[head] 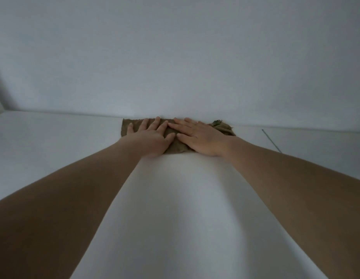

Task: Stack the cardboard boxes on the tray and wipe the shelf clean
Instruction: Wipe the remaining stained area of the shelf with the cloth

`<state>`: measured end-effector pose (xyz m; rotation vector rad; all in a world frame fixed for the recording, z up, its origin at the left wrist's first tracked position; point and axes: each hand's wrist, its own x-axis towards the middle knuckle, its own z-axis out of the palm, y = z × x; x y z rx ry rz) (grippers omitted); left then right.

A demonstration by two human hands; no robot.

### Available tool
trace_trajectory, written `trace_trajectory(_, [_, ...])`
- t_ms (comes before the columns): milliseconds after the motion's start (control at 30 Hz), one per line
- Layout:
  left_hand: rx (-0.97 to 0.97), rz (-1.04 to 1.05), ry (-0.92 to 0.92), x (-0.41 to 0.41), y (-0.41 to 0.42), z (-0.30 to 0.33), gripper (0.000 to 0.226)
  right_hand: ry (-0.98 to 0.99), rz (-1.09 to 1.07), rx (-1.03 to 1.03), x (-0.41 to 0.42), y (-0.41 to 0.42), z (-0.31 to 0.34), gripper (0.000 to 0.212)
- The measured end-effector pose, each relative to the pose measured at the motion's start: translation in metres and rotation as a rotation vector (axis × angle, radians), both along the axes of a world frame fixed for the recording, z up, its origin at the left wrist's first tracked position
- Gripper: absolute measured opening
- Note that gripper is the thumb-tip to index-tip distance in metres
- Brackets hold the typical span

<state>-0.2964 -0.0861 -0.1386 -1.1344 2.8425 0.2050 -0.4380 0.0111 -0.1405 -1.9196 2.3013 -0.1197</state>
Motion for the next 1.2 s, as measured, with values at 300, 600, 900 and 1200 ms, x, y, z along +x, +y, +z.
trace_trajectory(300, [0.018,-0.105,0.021,-0.063,0.058,0.001,0.061,0.020,-0.134,0.002,-0.056,0.068,-0.001,0.048])
trace_trajectory(600, [0.035,-0.138,0.000,-0.069,0.092,0.002,0.061,0.047,-0.236,0.027,-0.060,0.105,-0.001,0.047])
trace_trajectory(900, [0.034,-0.199,-0.009,-0.026,0.125,0.004,0.060,0.015,-0.291,0.020,-0.016,0.143,-0.003,0.047])
trace_trajectory(1200, [0.026,-0.253,0.006,0.043,0.164,0.001,0.061,0.006,-0.321,0.014,0.061,0.193,-0.003,0.047])
